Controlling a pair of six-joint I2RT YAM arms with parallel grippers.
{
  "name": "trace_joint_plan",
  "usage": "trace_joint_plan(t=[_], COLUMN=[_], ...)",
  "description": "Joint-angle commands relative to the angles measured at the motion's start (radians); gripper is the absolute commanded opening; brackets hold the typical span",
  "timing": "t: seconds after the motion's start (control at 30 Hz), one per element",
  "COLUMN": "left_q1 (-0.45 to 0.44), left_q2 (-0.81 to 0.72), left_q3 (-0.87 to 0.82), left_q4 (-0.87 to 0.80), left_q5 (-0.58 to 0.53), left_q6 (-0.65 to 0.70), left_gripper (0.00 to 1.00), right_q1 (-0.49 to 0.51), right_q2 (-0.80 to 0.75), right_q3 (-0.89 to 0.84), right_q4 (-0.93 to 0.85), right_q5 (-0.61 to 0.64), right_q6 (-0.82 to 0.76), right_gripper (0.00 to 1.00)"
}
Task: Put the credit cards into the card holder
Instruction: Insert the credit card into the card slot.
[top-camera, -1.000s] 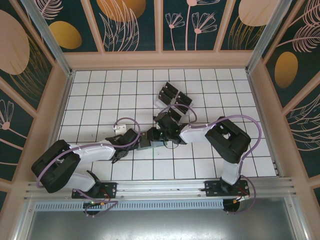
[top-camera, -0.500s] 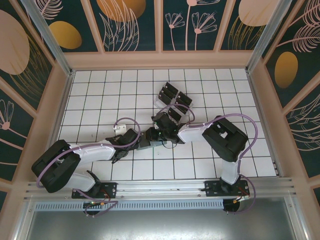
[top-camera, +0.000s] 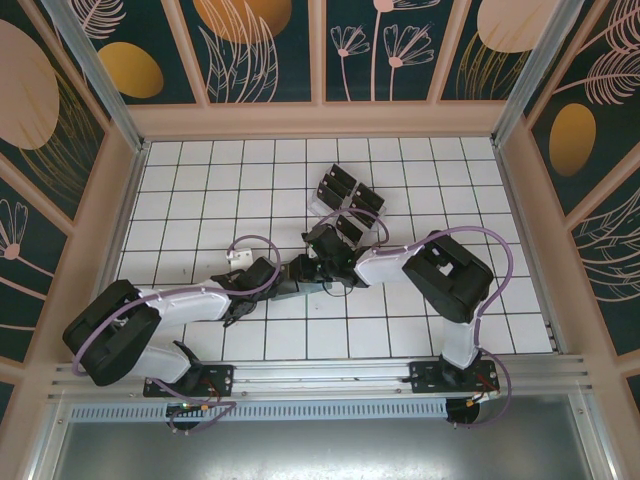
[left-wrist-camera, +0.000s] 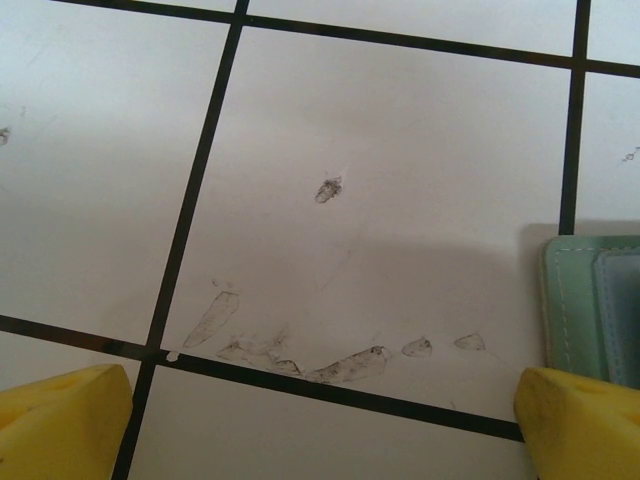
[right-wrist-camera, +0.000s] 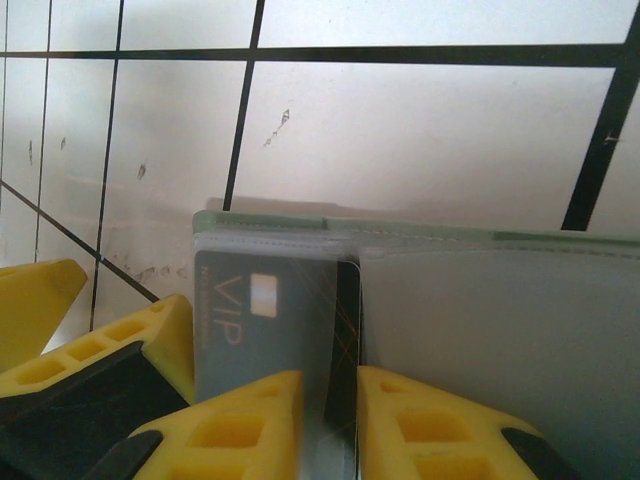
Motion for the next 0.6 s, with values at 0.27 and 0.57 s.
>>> trace_joint_plan(t=[0.27, 0.57], left_q1=[0.005, 0.007], left_q2=[-0.139, -0.168], left_q3=[0.045, 0.105], left_q4=[-0.117, -0.165], left_q5=[-0.101, -0.144], left_q6=[-0.015, 0.015], left_gripper=[0.98, 0.99], right_q1=[-0.003, -0.040], right_q2=[-0.126, -0.203], right_q3=[-0.018, -0.017], right_q4=[0.036, -0.074], right_q5=[-0.048, 0.018], right_q6=[0.006, -0.078], right_gripper=[0.33, 0.34])
